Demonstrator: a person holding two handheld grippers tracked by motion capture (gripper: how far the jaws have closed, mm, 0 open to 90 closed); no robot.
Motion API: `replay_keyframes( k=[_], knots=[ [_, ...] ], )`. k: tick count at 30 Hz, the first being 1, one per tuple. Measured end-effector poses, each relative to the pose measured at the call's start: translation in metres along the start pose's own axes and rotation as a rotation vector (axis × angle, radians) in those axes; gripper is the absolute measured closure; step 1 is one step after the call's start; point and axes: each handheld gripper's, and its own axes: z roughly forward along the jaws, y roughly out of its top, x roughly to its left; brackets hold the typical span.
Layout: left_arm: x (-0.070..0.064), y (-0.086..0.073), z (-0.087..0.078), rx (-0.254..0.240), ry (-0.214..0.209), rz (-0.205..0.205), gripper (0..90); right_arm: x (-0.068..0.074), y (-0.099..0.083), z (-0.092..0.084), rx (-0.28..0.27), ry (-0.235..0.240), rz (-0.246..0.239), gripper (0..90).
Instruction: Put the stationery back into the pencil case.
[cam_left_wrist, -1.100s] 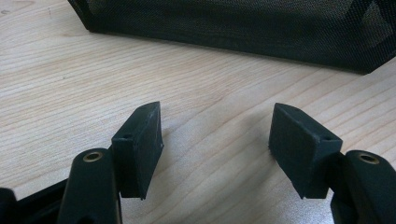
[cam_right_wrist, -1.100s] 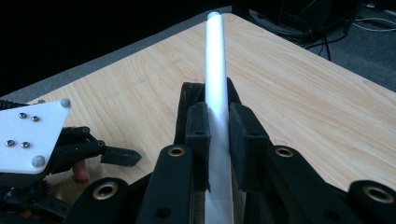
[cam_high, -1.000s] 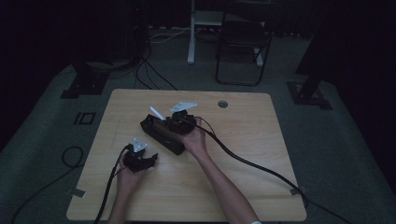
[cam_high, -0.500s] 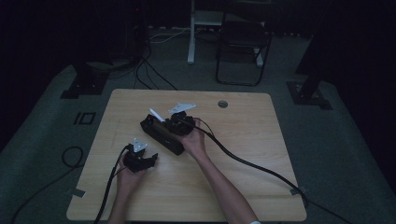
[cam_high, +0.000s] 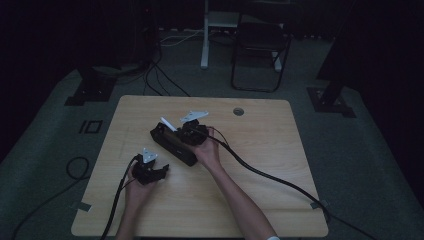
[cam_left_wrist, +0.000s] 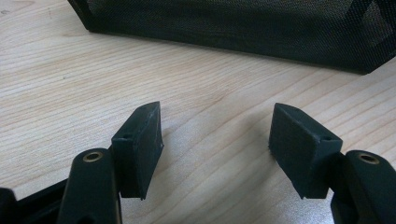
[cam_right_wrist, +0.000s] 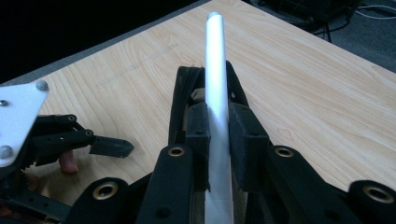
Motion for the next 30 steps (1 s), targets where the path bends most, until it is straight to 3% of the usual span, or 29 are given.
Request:
replay_keyframes(
  k=[30],
  knots=[
    [0.000,0.000,0.000,0.002,0.000,0.002,35.4,0.000,-0.008,0.014,0.030,0.007,0.004,78.6]
  ],
)
